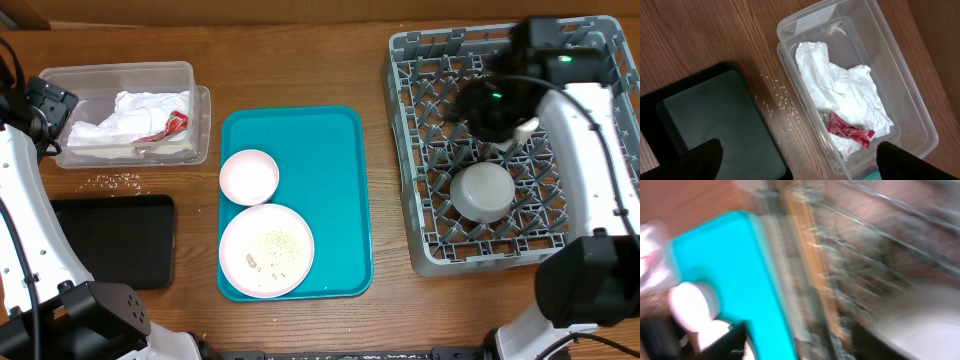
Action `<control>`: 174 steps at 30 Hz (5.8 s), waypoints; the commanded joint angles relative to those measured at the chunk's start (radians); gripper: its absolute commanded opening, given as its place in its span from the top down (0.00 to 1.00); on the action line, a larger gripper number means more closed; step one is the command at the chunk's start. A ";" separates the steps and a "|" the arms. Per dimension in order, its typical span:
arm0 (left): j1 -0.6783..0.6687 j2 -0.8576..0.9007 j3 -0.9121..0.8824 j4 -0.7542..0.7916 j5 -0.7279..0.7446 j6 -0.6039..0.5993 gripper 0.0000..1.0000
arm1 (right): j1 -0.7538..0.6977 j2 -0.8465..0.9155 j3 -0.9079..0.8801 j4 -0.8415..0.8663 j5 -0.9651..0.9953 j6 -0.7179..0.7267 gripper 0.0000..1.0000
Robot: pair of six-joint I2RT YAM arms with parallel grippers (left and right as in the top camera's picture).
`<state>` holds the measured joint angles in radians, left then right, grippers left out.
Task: Sort waste into correct bins and load items into the dishwasher
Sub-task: 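Move the right gripper back to the small pink bowl on the tray, then grasp the rim of the small pink bowl with the right gripper, then lift the pink bowl and carry it to the back of the rack, then lower the pink bowl into the rack's back row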
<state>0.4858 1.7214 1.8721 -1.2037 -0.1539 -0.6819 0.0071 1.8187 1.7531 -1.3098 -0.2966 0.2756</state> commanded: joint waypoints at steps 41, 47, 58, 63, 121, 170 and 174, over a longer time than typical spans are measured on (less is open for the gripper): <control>-0.002 0.008 0.001 0.000 -0.010 -0.014 0.00 | 0.758 0.415 0.035 0.465 0.326 0.332 0.58; -0.002 0.008 0.000 0.000 -0.010 -0.014 0.00 | 0.657 0.375 0.149 0.266 0.466 0.346 0.66; -0.002 0.008 0.000 0.000 -0.010 -0.014 0.00 | 0.595 0.354 0.370 0.120 0.216 0.113 0.61; -0.002 0.008 0.000 0.000 -0.010 -0.014 0.00 | 0.652 0.355 0.346 0.224 0.067 0.008 0.40; -0.002 0.008 0.000 0.000 -0.010 -0.014 0.00 | 0.852 0.601 0.327 0.276 0.435 0.171 0.89; -0.002 0.008 0.000 0.000 -0.010 -0.014 0.00 | -0.279 0.564 0.545 0.329 -0.995 -0.048 0.96; -0.002 0.008 0.000 0.000 -0.010 -0.014 0.00 | -0.313 0.564 0.499 0.331 -1.007 -0.026 0.96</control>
<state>0.4858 1.7218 1.8721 -1.2041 -0.1539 -0.6819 -0.2741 2.4023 2.2730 -0.9813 -1.2274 0.2028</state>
